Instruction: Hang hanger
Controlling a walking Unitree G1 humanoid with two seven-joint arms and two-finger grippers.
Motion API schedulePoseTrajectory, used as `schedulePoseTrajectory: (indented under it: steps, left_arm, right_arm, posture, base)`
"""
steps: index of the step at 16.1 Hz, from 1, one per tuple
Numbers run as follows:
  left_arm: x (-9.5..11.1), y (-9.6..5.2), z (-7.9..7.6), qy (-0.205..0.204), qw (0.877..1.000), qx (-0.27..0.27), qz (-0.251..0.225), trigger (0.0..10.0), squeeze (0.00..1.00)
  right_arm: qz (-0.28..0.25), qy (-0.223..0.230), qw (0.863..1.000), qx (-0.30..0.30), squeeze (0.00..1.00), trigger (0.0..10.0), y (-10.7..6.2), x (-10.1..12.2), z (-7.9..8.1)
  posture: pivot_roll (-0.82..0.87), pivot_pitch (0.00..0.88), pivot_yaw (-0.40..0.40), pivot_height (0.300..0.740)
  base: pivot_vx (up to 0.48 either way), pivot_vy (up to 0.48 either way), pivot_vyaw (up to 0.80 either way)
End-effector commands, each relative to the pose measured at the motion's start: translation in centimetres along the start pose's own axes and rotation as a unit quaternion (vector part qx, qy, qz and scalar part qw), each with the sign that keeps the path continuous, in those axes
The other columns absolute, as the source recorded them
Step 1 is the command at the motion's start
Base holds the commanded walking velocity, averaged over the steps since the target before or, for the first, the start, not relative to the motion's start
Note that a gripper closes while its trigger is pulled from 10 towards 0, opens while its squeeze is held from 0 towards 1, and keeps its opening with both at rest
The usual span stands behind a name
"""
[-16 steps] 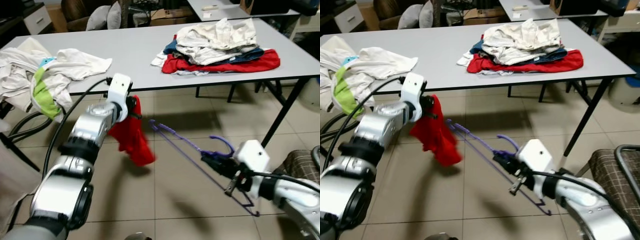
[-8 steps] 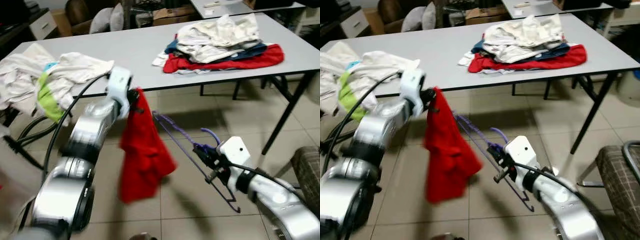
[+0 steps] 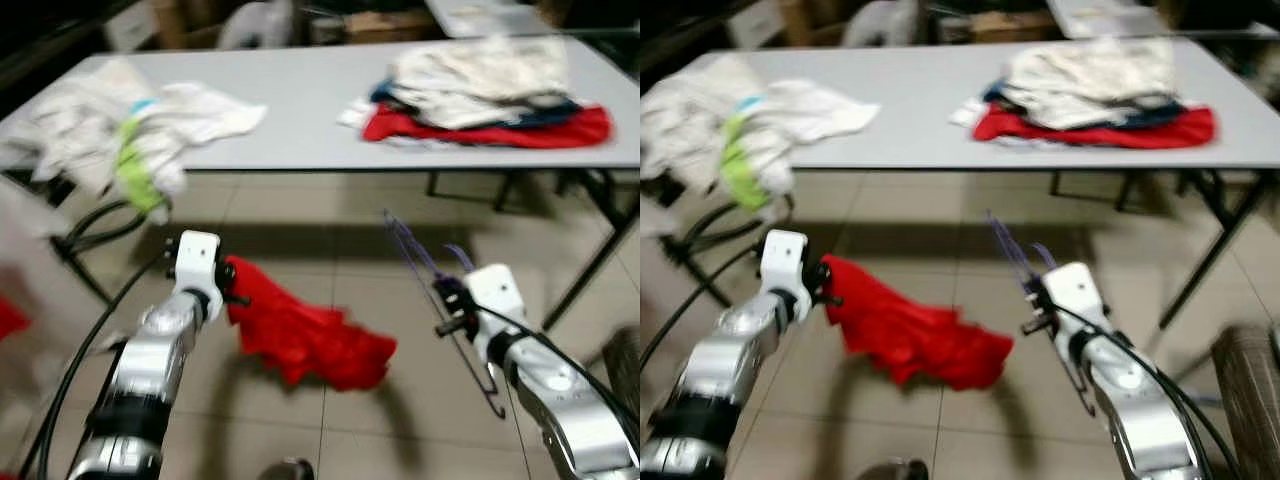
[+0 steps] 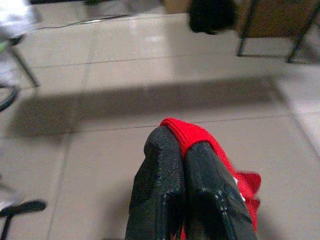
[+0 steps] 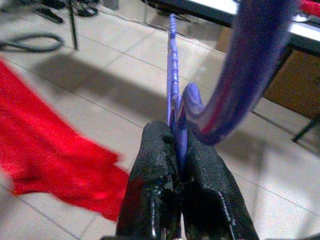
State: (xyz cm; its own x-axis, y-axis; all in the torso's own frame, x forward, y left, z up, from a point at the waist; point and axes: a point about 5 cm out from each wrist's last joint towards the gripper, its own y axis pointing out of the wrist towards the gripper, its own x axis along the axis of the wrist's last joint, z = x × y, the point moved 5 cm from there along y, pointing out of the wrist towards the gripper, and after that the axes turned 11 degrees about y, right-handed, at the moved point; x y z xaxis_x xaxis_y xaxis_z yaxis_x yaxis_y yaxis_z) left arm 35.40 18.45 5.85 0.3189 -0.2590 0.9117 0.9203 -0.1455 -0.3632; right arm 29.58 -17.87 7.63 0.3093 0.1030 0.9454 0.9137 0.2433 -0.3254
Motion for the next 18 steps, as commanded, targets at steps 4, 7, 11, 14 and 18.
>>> schedulePoseTrajectory:
  steps: [4,7,11,14,18]
  left_arm:
    - [1.1,-1.2,-1.4,-0.042,0.998,-0.009,-0.044,10.0,0.0]
    - [1.8,-1.1,-2.1,-0.067,0.996,-0.012,-0.053,10.0,0.0]
    - [2.8,-0.9,-2.2,-0.068,0.995,-0.011,-0.069,10.0,0.0]
    - [2.9,-0.8,-2.6,-0.052,0.996,-0.021,-0.064,10.0,0.0]
    - [3.0,-0.8,-3.0,-0.044,0.996,-0.031,-0.065,0.0,0.0]
  right_arm:
    - [-0.03,0.027,0.999,-0.017,0.0,10.0,0.3,0.8,-1.6]
    - [-0.041,0.051,0.998,-0.025,0.0,10.0,0.5,0.8,-1.9]
    - [-0.034,0.144,0.989,-0.022,0.0,10.0,0.3,0.2,-1.5]
    - [-0.042,0.16,0.986,-0.023,0.0,10.0,0.4,0.3,-1.5]
    - [-0.053,0.167,0.984,-0.041,0.0,0.0,0.3,0.7,-2.2]
  posture:
    - [-0.03,0.0,0.069,0.74]
    - [-0.03,0.0,0.062,0.74]
    - [-0.04,0.0,0.07,0.74]
    - [-0.04,0.0,0.079,0.74]
    - [-0.05,0.0,0.085,0.74]
  base:
    - [0.0,0.0,0.8]
    - [0.0,0.0,0.8]
    - [0.0,0.0,0.8]
    - [0.0,0.0,0.8]
    - [0.0,0.0,0.79]
